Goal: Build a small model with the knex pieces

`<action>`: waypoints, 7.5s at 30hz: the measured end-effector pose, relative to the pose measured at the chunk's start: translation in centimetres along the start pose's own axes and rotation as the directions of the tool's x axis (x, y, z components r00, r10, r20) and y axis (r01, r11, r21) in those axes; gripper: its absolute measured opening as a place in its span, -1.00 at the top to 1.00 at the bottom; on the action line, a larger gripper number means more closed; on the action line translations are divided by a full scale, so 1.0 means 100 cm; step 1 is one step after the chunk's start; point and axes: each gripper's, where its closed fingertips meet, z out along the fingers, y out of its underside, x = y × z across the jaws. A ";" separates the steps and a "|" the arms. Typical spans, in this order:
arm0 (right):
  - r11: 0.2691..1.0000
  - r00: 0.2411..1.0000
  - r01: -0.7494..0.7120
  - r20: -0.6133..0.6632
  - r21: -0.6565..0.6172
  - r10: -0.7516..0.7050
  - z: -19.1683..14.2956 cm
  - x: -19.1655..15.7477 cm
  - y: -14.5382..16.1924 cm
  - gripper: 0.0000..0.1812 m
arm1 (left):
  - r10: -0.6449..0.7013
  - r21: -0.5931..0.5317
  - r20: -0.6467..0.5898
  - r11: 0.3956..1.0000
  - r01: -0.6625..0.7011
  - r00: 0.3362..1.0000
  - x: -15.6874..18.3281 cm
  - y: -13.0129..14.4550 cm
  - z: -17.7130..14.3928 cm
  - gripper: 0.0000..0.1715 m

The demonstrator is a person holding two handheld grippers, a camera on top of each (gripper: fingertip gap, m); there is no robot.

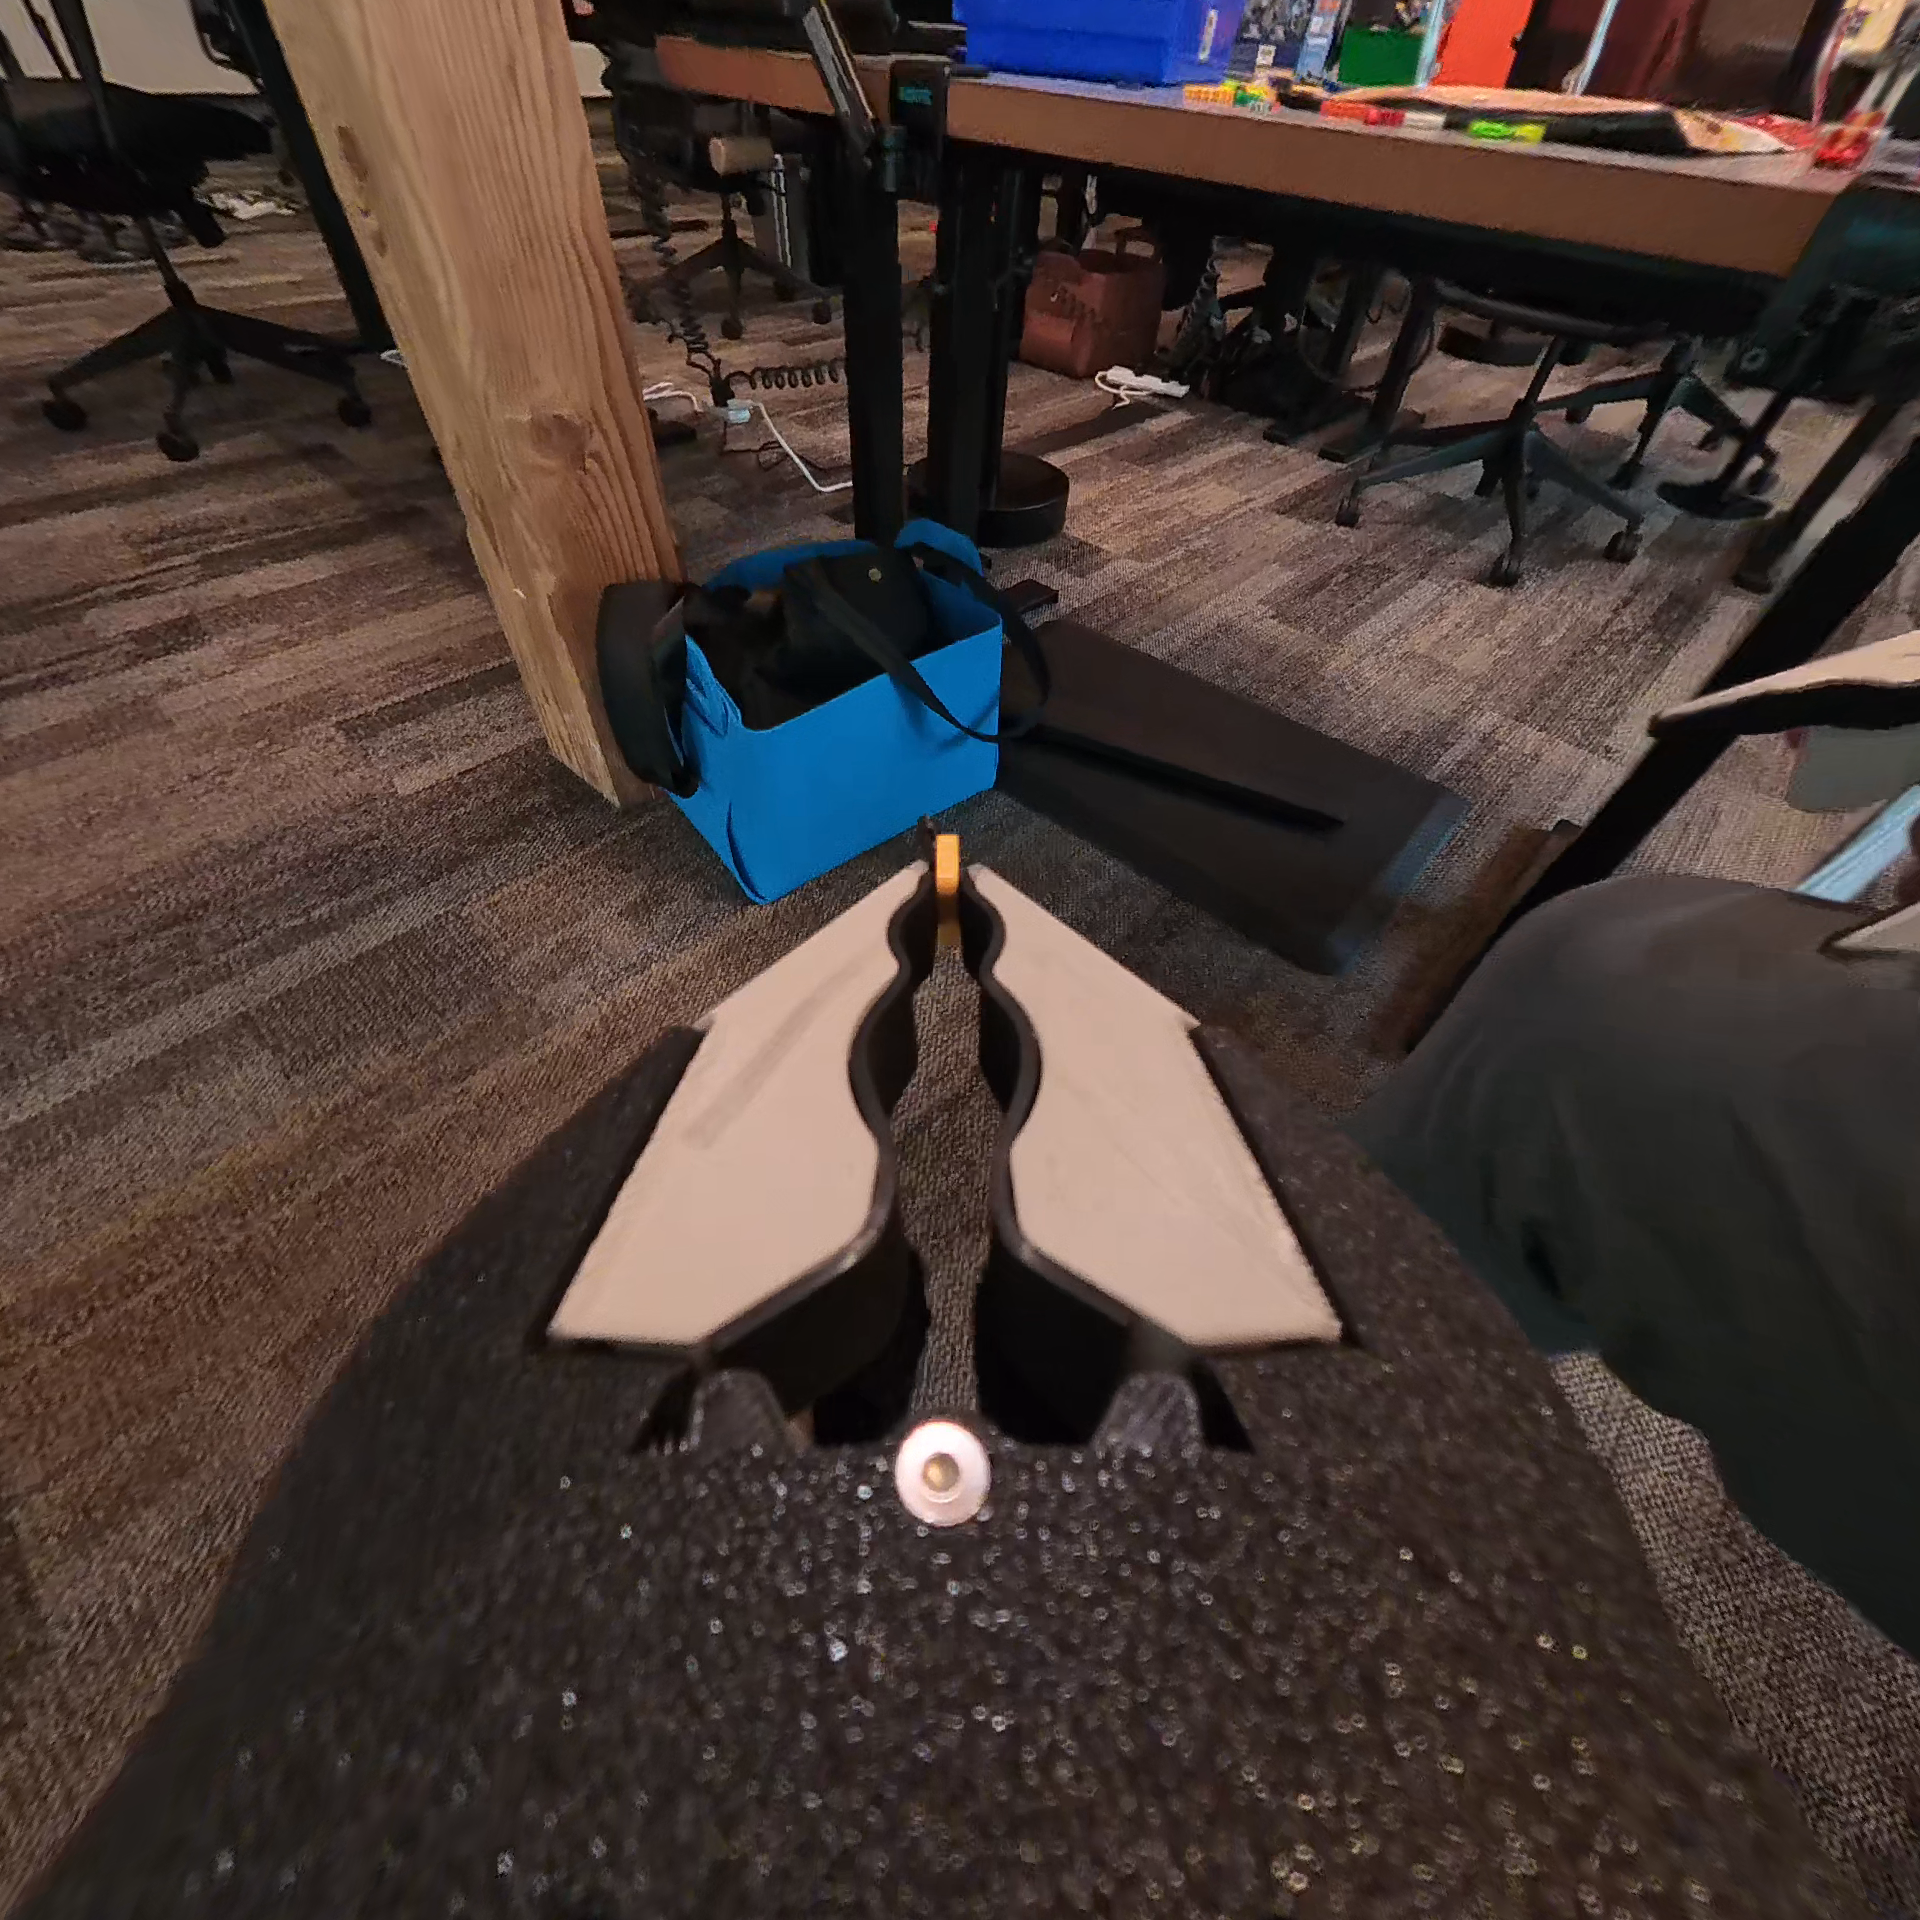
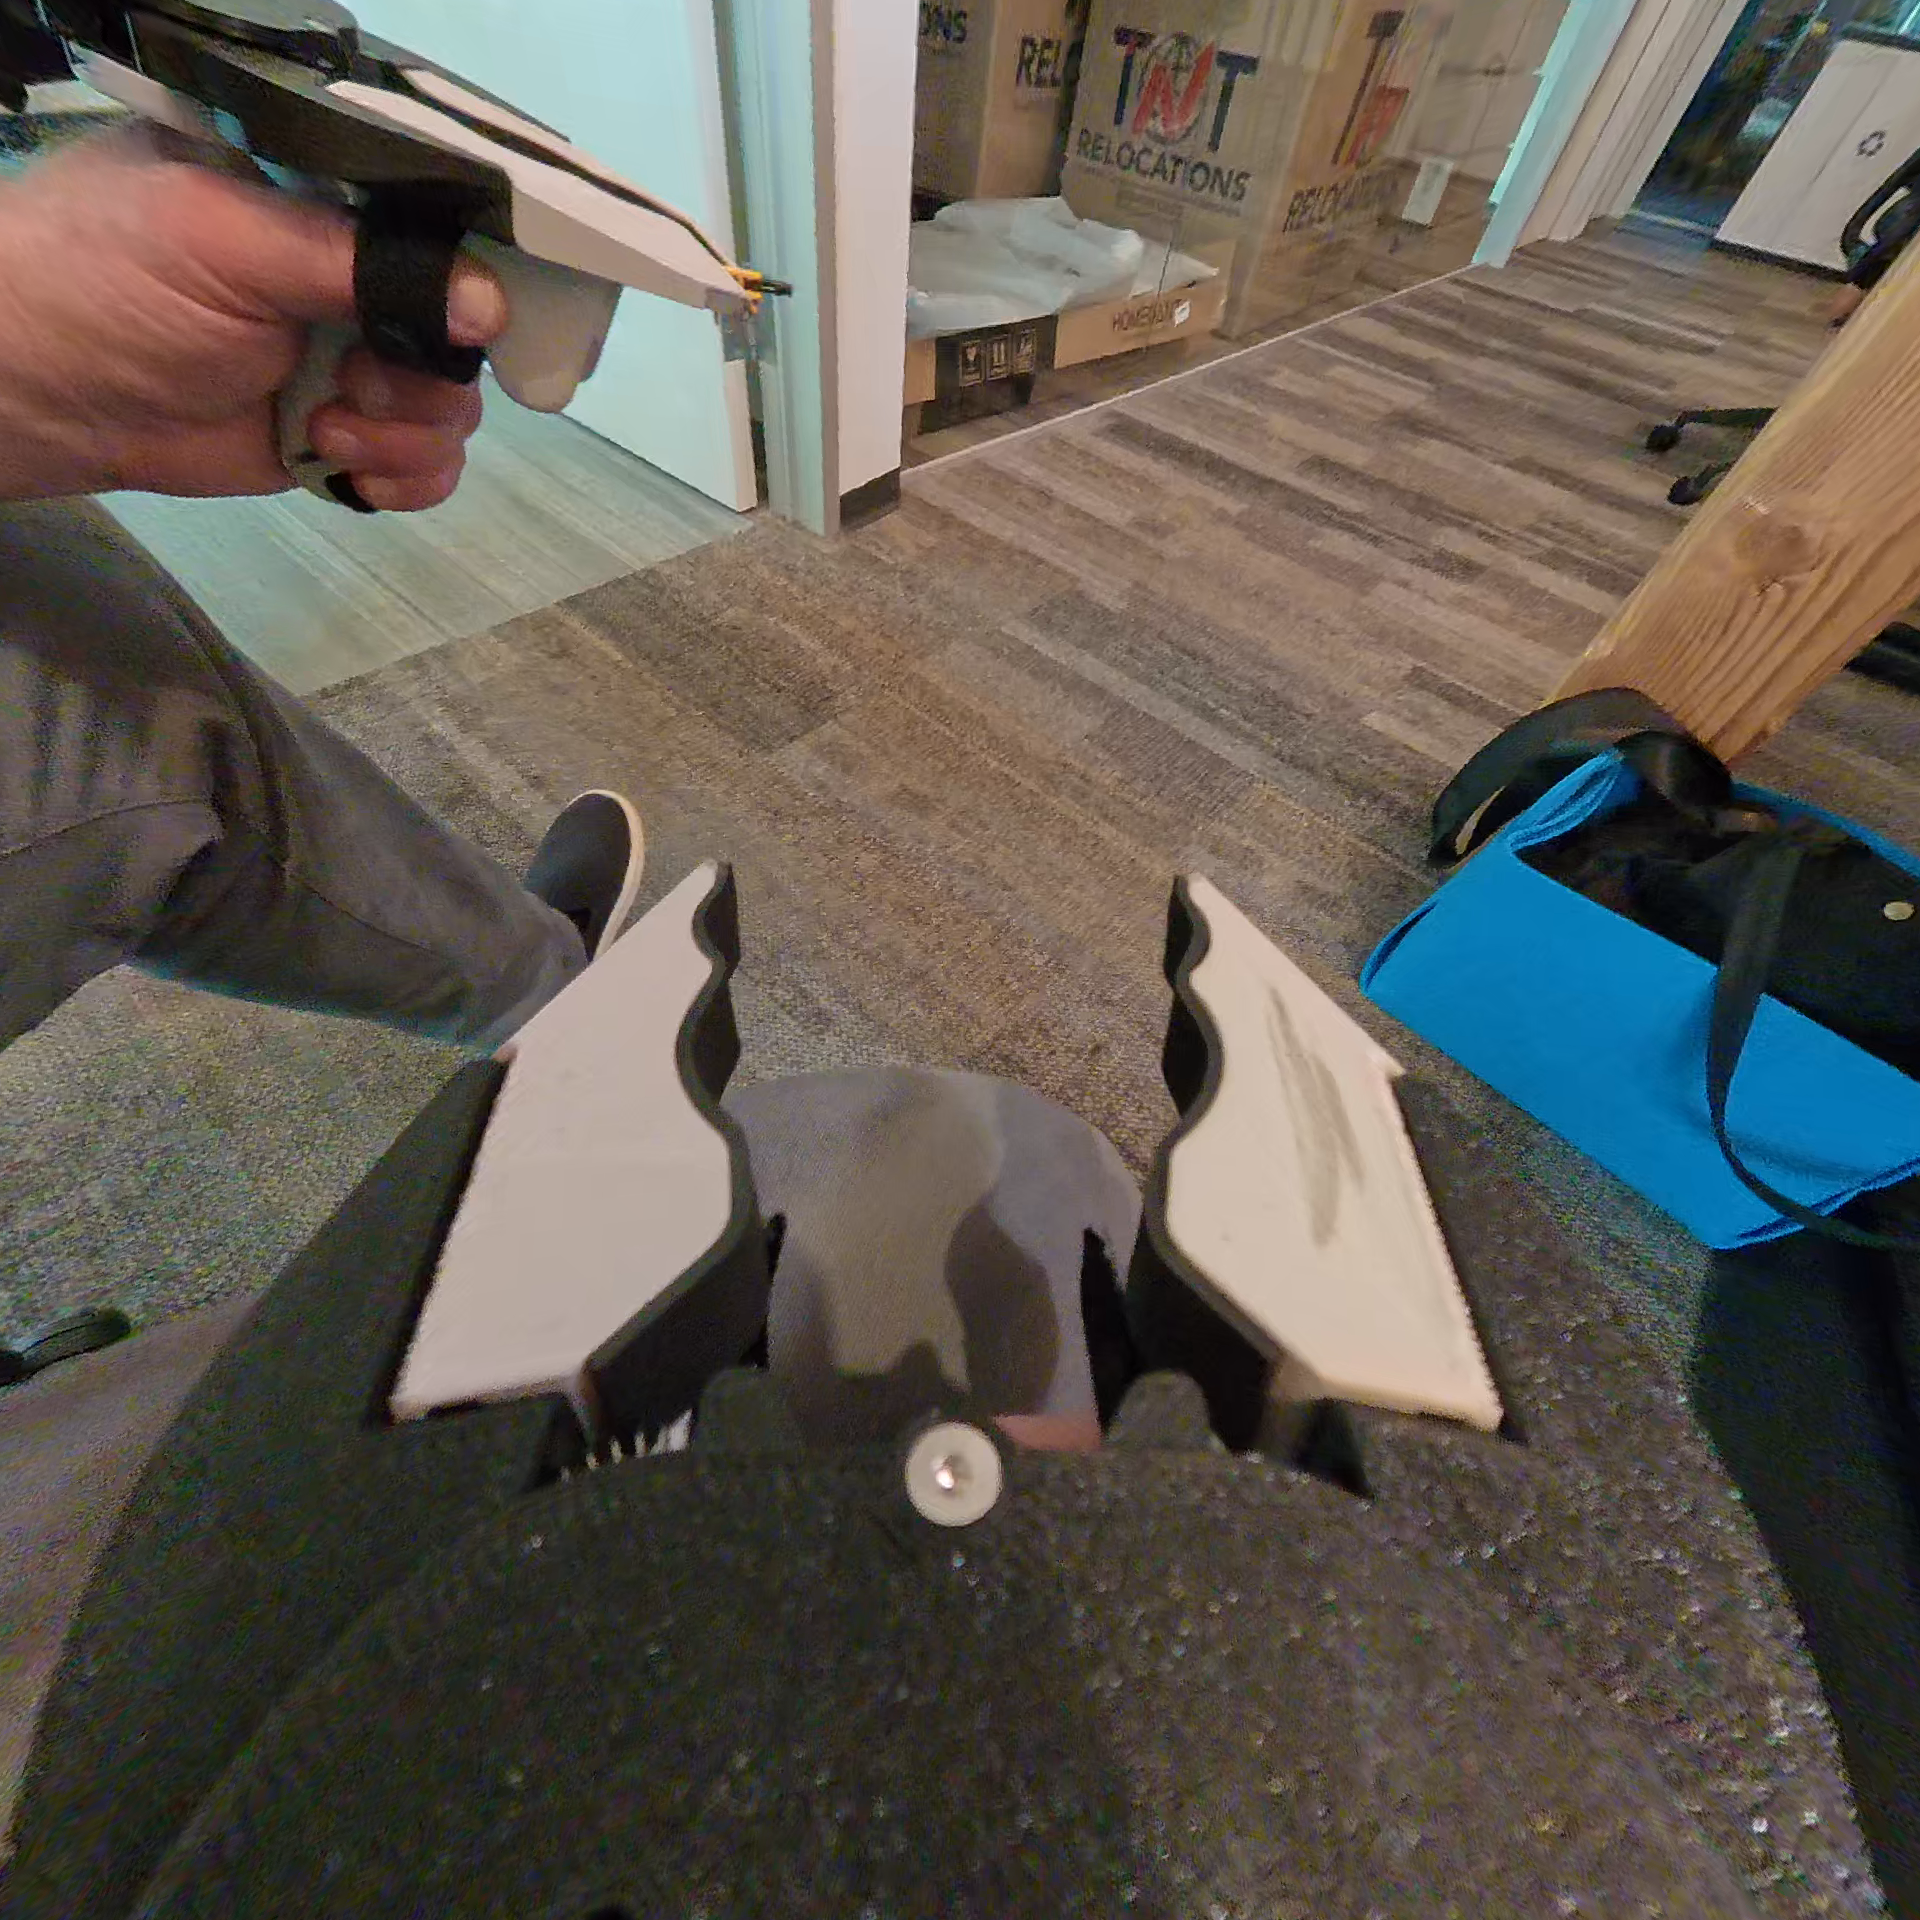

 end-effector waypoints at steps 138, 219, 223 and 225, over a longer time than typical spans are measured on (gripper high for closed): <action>0.797 0.884 -0.347 -0.456 -0.494 0.102 0.041 0.657 -0.059 0.75 | 0.294 0.378 -0.923 0.584 -0.718 -0.247 0.159 -0.262 0.679 0.99; 0.881 0.934 -0.220 -0.351 -0.419 0.067 0.034 0.644 -0.087 0.84 | 0.252 0.248 -0.963 0.693 -0.677 -0.095 0.156 -0.263 0.678 1.00; 0.885 0.920 -0.260 -0.376 -0.385 0.107 0.021 0.624 -0.085 0.79 | 0.245 0.242 -0.965 0.691 -0.681 -0.094 0.157 -0.263 0.678 0.99; 0.904 0.926 -0.253 -0.358 -0.345 0.122 0.020 0.603 -0.097 0.76 | 0.230 0.229 -0.969 0.696 -0.681 -0.092 0.158 -0.263 0.678 0.99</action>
